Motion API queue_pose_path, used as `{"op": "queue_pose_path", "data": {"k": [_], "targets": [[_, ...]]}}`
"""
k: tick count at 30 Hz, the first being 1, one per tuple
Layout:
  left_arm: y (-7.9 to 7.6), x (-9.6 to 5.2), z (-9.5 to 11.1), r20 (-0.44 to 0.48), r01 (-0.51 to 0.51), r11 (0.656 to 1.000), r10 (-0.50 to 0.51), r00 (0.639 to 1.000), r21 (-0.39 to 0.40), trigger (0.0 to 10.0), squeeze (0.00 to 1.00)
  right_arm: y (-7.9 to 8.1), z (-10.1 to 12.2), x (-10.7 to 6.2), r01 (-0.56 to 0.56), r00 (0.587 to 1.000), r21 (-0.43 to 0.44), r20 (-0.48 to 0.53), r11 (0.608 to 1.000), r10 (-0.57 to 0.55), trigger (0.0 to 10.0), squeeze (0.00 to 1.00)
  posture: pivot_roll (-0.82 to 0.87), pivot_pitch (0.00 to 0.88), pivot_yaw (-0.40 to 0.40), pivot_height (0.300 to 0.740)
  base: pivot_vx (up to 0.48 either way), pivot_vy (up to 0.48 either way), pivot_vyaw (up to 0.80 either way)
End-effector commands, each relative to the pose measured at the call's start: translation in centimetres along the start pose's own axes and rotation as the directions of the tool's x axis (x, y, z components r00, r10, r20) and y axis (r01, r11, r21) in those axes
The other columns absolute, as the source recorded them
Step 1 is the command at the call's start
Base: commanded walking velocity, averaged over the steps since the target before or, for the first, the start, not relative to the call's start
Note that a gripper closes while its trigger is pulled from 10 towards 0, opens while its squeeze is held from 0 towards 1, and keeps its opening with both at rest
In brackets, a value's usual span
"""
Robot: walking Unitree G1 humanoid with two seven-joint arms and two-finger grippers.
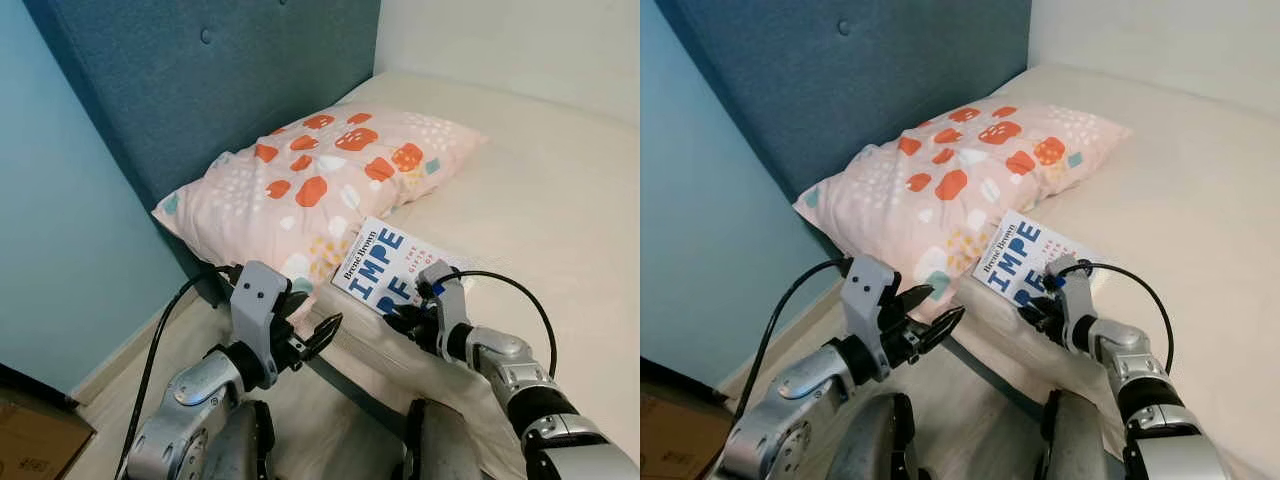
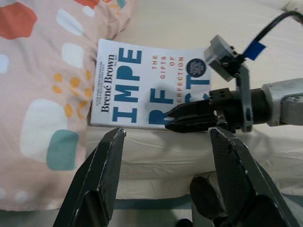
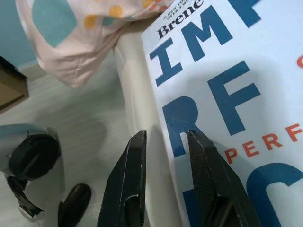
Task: Clean up the room
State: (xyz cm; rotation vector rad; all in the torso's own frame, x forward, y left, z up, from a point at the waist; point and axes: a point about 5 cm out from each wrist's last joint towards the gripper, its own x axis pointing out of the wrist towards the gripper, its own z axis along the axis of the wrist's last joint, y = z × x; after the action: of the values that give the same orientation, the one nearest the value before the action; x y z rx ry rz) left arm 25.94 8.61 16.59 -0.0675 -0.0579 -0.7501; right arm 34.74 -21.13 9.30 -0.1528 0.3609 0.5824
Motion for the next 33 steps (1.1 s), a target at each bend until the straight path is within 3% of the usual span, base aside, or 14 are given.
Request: {"op": "queue_pose_path", "data": {"k": [1, 22, 30, 32, 33], "targets": [[-0.4, -0.2, -0.3, -0.019, 0.026, 1.000, -0.026, 0.999, -0.007, 10.0, 0.00, -0.4, -1.2, -0.6, 0.020, 0.999, 0.004, -0.049, 1.000, -0.020, 10.0, 0.00, 0.17, 0.295, 0.044, 0.567, 0.000, 0.000, 0.00], [-0.9, -0.2, -0.5, -0.025, 0.059, 0.998, -0.059, 0.998, -0.022, 10.0, 0.00, -2.0, -1.9, -2.3, 0.032, 0.993, -0.032, -0.114, 0.999, -0.036, 10.0, 0.00, 0.17, 0.284, 0.048, 0.567, 0.000, 0.000, 0.00], [-0.9, -0.2, -0.4, -0.022, 0.078, 0.997, -0.079, 0.997, -0.026, 10.0, 0.00, -1.8, -1.1, -2.4, -0.067, 0.994, 0.025, -0.087, 0.997, 0.068, 10.0, 0.00, 0.17, 0.278, 0.049, 0.567, 0.000, 0.000, 0.00], [-1.0, -0.2, -0.3, -0.020, 0.088, 0.996, -0.088, 0.996, -0.030, 10.0, 0.00, -1.4, -0.4, -2.5, -0.166, 0.984, 0.071, -0.046, 0.984, 0.170, 10.0, 0.00, 0.17, 0.280, 0.049, 0.567, 0.000, 0.000, 0.00], [-1.0, -0.2, -0.3, -0.020, 0.088, 0.996, -0.088, 0.996, -0.030, 10.0, 0.00, -1.4, -0.4, -2.5, -0.166, 0.984, 0.071, -0.046, 0.984, 0.170, 10.0, 0.00, 0.17, 0.280, 0.049, 0.567, 0.000, 0.000, 0.00]]}}
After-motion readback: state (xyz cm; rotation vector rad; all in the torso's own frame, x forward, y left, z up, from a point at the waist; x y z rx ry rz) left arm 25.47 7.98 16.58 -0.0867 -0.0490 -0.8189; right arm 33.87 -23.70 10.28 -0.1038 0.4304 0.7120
